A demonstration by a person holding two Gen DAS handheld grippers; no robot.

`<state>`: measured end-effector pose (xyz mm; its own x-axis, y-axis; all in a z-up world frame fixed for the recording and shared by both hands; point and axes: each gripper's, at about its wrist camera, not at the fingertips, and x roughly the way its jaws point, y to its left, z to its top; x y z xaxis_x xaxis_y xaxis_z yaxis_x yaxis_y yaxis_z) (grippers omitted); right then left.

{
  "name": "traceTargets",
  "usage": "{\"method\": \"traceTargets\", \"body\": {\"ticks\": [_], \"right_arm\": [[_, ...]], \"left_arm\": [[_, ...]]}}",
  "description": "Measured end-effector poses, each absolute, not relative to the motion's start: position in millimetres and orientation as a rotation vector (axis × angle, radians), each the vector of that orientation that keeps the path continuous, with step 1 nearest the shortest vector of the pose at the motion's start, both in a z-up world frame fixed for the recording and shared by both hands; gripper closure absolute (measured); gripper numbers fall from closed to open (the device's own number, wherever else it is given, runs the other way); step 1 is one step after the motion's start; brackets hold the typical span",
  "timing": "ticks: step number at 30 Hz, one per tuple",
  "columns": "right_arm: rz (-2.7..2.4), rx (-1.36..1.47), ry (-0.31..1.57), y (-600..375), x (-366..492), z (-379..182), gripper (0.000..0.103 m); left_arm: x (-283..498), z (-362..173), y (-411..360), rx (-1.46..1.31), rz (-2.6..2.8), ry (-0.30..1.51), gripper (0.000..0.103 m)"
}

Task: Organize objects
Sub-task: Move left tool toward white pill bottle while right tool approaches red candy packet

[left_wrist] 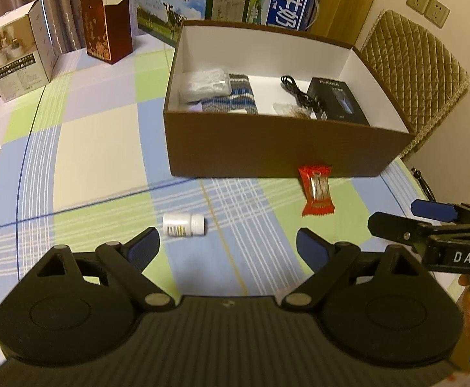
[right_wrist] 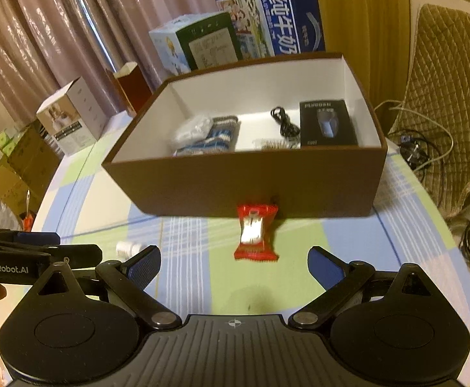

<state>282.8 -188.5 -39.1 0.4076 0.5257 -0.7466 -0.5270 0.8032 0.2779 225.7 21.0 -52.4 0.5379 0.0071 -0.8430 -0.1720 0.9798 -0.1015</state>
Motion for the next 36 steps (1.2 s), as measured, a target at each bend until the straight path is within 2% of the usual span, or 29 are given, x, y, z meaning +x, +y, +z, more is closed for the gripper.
{"method": "traceTargets", "body": {"ticks": [19, 36], "right_arm": [[0.656, -0.043, 0.998, -187.2, 268.7, -57.9, 0.008], [0.637, -0.051, 0.976, -184.3, 277.4, -68.8, 0.008]], "left_arm": [[208.5, -67.6, 20.0, -0.14, 0.15, 1.037, 0.014], [208.4, -89.3, 31.6, -0.145, 0.192, 1.041, 0.014]]}}
